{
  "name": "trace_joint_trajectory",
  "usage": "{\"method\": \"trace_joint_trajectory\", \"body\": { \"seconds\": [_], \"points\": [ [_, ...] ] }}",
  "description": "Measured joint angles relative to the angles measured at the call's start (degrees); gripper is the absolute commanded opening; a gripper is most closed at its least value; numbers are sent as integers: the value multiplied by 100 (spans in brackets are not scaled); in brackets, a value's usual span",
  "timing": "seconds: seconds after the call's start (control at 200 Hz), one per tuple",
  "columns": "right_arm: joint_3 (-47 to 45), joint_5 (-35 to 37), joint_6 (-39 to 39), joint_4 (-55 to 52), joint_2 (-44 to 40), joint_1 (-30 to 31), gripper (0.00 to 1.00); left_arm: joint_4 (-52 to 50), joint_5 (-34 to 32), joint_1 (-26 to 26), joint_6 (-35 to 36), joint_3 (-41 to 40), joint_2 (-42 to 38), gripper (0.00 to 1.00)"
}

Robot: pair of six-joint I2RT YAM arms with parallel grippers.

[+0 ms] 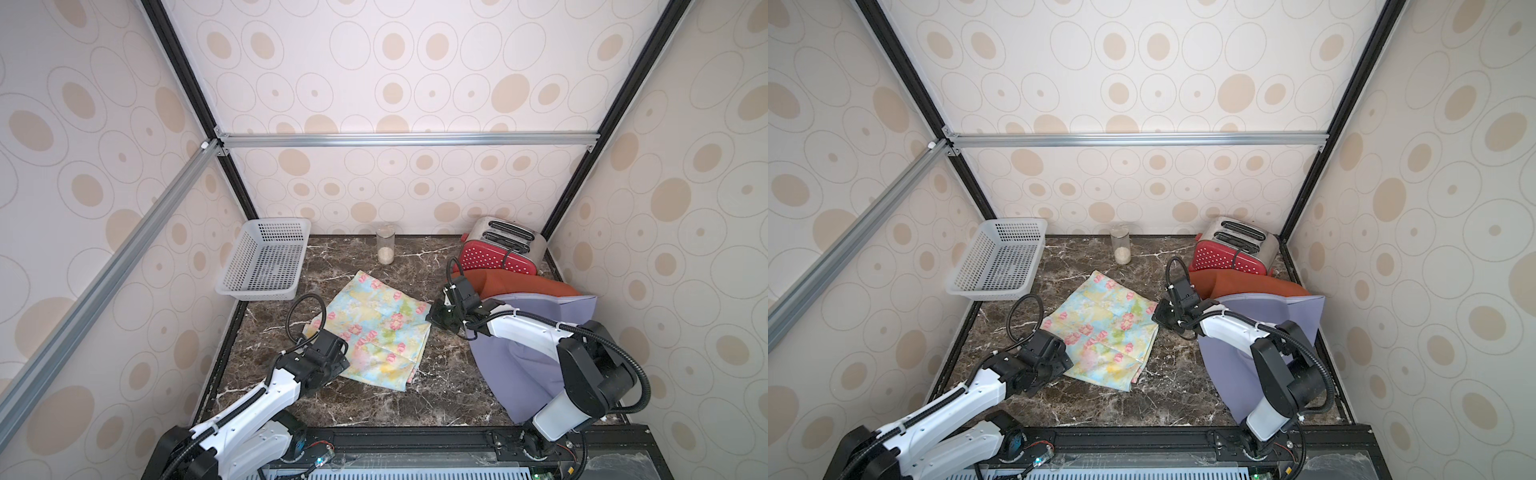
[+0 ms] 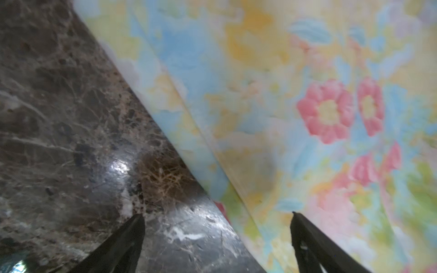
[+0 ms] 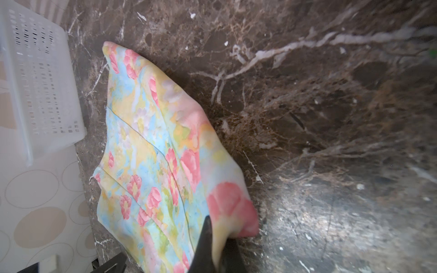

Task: Roll up the skirts
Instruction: Flatten out the skirt at the center of the board.

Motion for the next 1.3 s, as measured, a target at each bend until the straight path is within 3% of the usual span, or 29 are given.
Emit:
{"method": "trace_joint_trajectory", "body": {
  "seconds": [0.1, 0.18, 0.226, 0.356, 0.612, 0.742, 0.802, 0.847, 0.902, 1.033, 1.158, 1.298],
  "points": [
    [0, 63, -42, -87, -96, 0, 0, 404, -393, 0, -39, -107, 345, 57],
    [0, 122, -59, -181, -153, 0, 0, 905, -743, 17, 9, -111, 710, 15],
    [2, 146, -61, -245, -192, 0, 0, 1102, -881, 31, 79, -31, 968, 0],
    [267, 282, -101, -658, -251, -13, 0, 1152, -901, 55, 590, 876, 1683, 0],
    [1683, 680, -321, -1351, -557, -50, 0, 682, -409, 511, 2109, 4653, 2079, 0],
    [1687, 885, -361, -1300, -1130, -52, 0, 11, -173, 730, 2800, 6011, 2260, 23],
    [1591, 940, -358, -1237, -1274, -52, 0, -208, -92, 752, 3034, 6369, 2450, 24],
    [1449, 981, -343, -1182, -1316, -52, 0, -313, -37, 774, 3130, 6424, 2577, 32],
    [1147, 1019, -262, -1078, -1305, -52, 0, -446, 122, 844, 3257, 6347, 2789, 53],
    [175, 1086, 125, -1040, -1049, -52, 0, -680, 560, 1130, 3292, 6050, 3510, 78],
    [-564, 1226, 444, -1180, -728, -83, 0, -730, 839, 1316, 3217, 5733, 3980, 83],
    [-616, 1373, 476, -1338, -758, -245, 0, -540, 1040, 1250, 3029, 4771, 3521, 85]
  ]
}}
